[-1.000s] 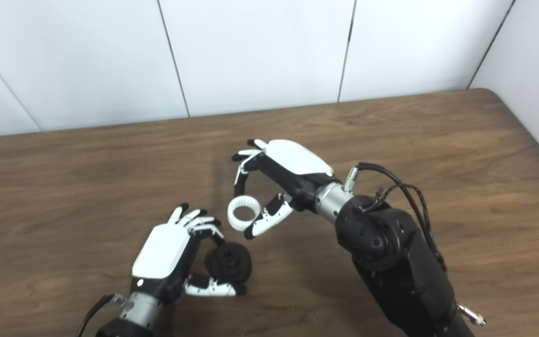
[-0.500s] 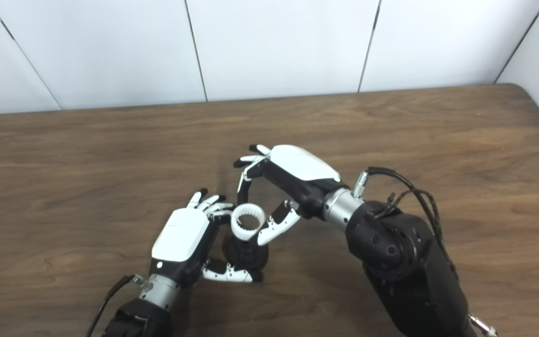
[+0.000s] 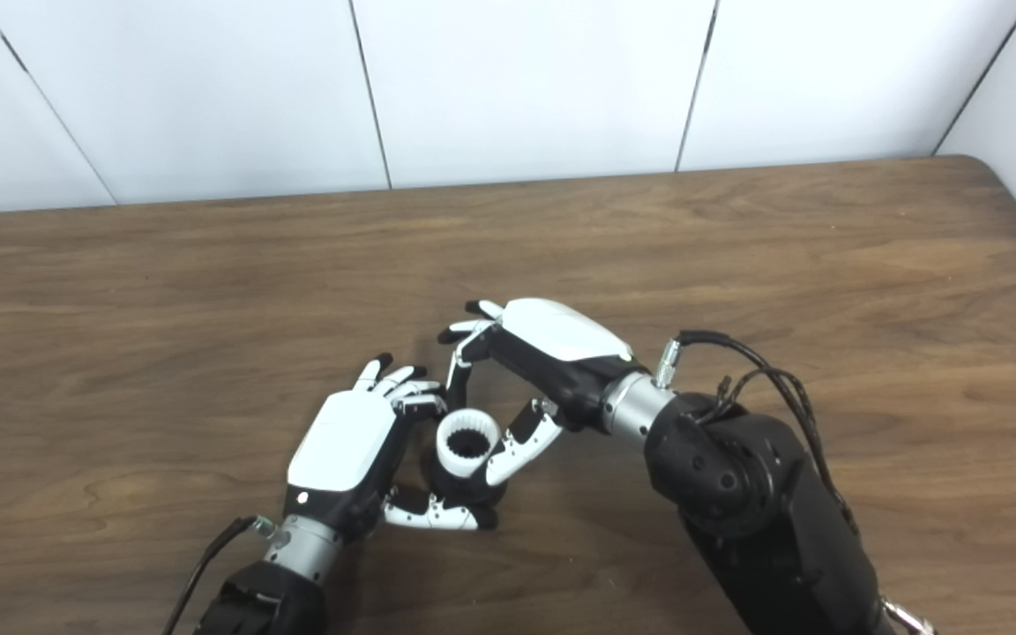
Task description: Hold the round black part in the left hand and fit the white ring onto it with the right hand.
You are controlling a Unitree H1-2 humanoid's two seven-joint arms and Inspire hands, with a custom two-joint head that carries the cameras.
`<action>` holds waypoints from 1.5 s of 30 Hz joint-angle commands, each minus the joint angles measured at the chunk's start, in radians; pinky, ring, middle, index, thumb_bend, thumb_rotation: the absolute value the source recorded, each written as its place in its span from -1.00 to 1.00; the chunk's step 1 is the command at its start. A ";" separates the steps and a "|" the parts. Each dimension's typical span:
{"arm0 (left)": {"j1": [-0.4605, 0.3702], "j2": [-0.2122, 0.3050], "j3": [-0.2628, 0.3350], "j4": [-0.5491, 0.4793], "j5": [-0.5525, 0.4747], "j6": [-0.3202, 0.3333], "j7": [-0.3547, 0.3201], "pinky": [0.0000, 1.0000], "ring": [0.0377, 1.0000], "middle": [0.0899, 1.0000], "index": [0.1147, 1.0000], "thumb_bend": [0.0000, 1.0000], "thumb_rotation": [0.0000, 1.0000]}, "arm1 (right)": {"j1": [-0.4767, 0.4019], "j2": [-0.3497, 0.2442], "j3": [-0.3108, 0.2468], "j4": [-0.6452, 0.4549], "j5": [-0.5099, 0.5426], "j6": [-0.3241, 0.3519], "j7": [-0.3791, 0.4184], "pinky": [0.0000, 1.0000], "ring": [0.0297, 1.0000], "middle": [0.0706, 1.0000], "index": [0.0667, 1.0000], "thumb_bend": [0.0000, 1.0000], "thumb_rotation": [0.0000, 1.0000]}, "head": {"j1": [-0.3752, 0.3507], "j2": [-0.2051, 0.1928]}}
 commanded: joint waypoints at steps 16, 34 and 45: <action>-0.002 -0.004 -0.005 -0.013 0.010 -0.002 0.000 1.00 0.77 0.51 -0.17 0.05 -0.88 | -0.025 0.011 0.002 0.015 0.008 -0.054 -0.066 1.00 1.00 0.74 -0.11 0.05 -0.73 | -0.008 0.001; -0.004 -0.006 -0.002 -0.018 0.005 0.000 -0.006 1.00 0.78 0.51 -0.17 0.05 -0.89 | -0.007 0.013 0.013 0.033 0.017 -0.072 -0.095 1.00 1.00 0.73 -0.11 0.05 -0.74 | -0.019 0.000; -0.003 -0.005 -0.002 -0.013 0.006 -0.003 0.001 1.00 0.78 0.52 -0.17 0.05 -0.89 | 0.003 0.003 0.020 0.043 0.012 -0.083 -0.099 1.00 1.00 0.73 -0.11 0.05 -0.74 | -0.023 -0.003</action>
